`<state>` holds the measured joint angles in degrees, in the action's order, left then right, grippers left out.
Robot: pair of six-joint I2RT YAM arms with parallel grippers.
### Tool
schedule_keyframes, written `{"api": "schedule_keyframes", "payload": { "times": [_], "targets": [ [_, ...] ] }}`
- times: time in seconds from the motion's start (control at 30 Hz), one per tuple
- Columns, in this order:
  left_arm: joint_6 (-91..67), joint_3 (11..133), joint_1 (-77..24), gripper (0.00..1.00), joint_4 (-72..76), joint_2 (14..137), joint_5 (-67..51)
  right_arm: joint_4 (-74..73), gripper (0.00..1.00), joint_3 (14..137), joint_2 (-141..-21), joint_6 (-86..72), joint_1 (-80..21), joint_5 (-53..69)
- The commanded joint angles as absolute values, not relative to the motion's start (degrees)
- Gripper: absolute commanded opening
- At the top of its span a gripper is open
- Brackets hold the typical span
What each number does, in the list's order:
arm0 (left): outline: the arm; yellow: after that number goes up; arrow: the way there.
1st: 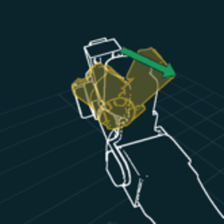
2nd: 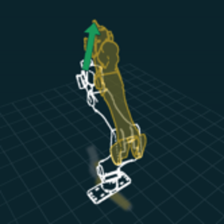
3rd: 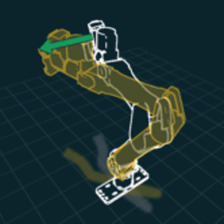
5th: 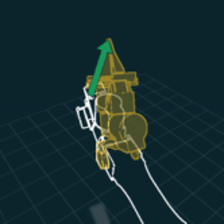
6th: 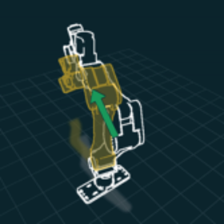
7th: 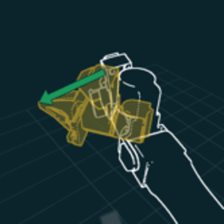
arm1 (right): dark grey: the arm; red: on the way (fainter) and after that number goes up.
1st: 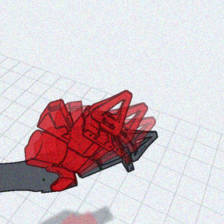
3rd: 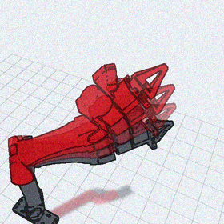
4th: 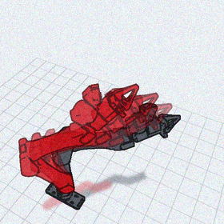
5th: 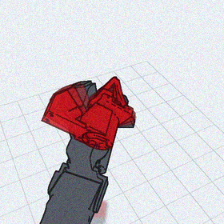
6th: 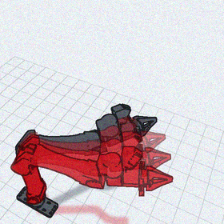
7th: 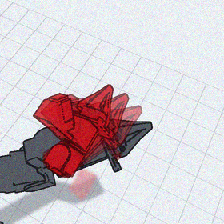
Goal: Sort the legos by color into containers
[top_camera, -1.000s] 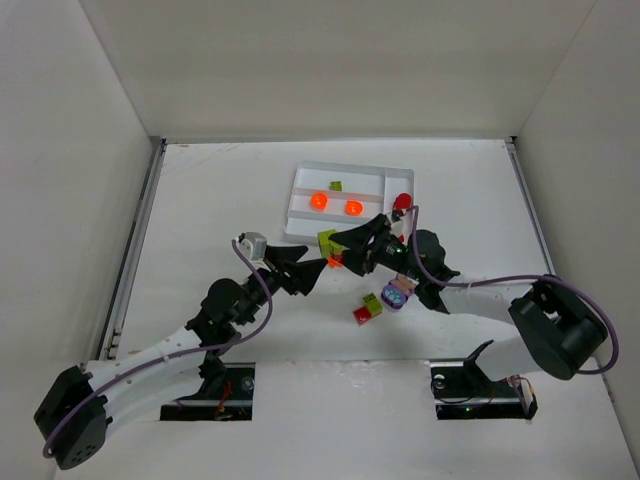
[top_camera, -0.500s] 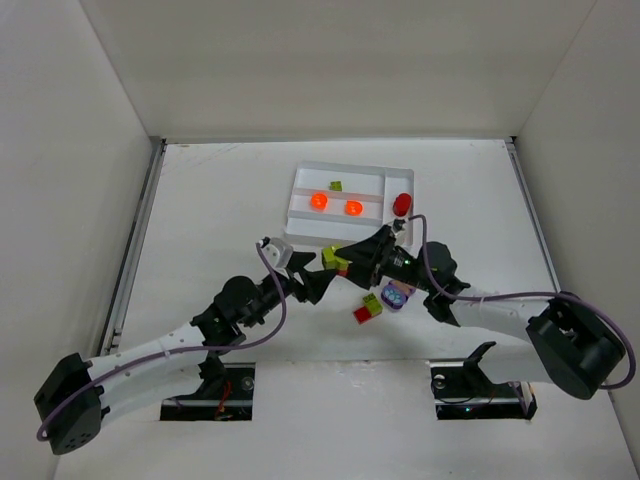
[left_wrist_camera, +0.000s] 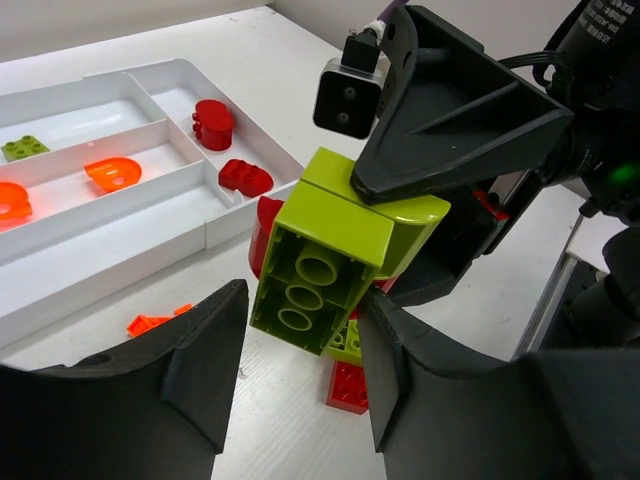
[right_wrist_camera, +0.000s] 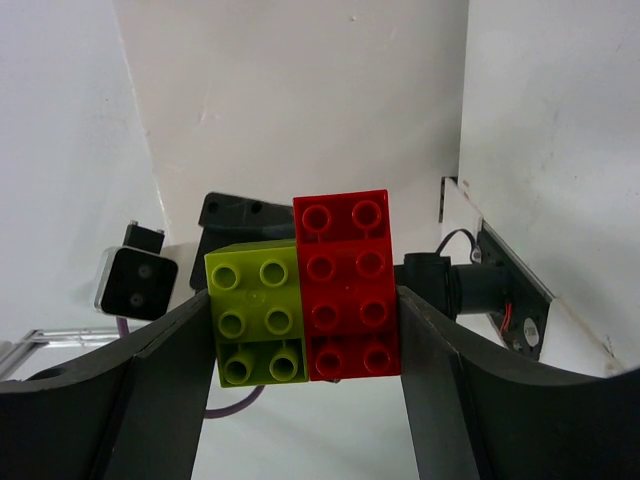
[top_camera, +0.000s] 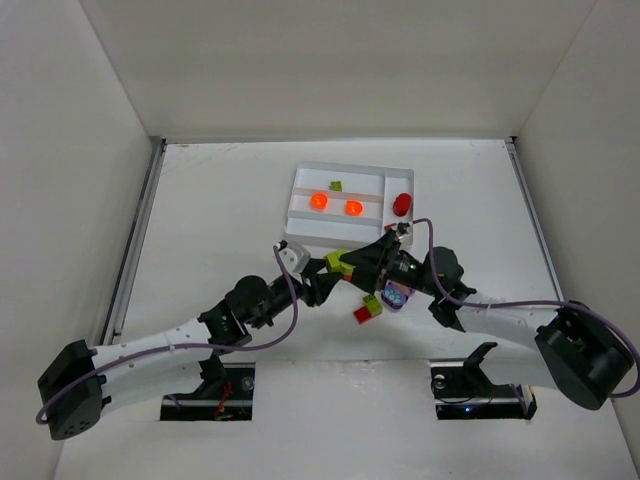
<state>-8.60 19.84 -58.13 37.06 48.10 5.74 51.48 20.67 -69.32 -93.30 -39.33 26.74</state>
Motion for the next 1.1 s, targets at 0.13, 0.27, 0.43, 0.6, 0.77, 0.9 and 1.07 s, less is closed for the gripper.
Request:
{"api": "schedule_keyframes", "payload": {
  "times": [0.13, 0.27, 0.43, 0.6, 0.77, 0.9, 1.07],
  "targets": [
    [-6.51, 23.91, -60.07, 0.32, 39.64, 49.13, 6.85, 54.76, 0.51, 19.78, -67.77, -93.69, -38.37, 28.92],
    [-6.5, 23.73, -60.69, 0.25, 38.94, 47.82, 7.56, 55.02, 0.51, 19.25, -67.41, -93.69, -37.14, 29.27],
    [-6.68, 23.99, -60.77, 0.19, 36.48, 46.23, 7.56, 54.76, 0.51, 19.07, -66.53, -93.6, -35.47, 30.14],
    [-6.68, 23.56, -60.16, 0.16, 34.72, 44.65, 9.22, 54.76, 0.51, 18.54, -65.22, -93.6, -33.01, 31.02],
    [-7.12, 22.85, -59.37, 0.16, 35.24, 43.86, 10.02, 54.58, 0.51, 18.63, -65.04, -93.6, -31.68, 31.82],
    [-7.29, 23.03, -59.02, 0.16, 35.33, 43.77, 10.02, 54.67, 0.51, 18.9, -65.65, -93.34, -31.68, 31.99],
    [-8.43, 24.25, -57.44, 0.17, 35.33, 44.29, 12.3, 54.58, 0.52, 18.81, -66.27, -92.29, -30.89, 32.17]
  ]
}}
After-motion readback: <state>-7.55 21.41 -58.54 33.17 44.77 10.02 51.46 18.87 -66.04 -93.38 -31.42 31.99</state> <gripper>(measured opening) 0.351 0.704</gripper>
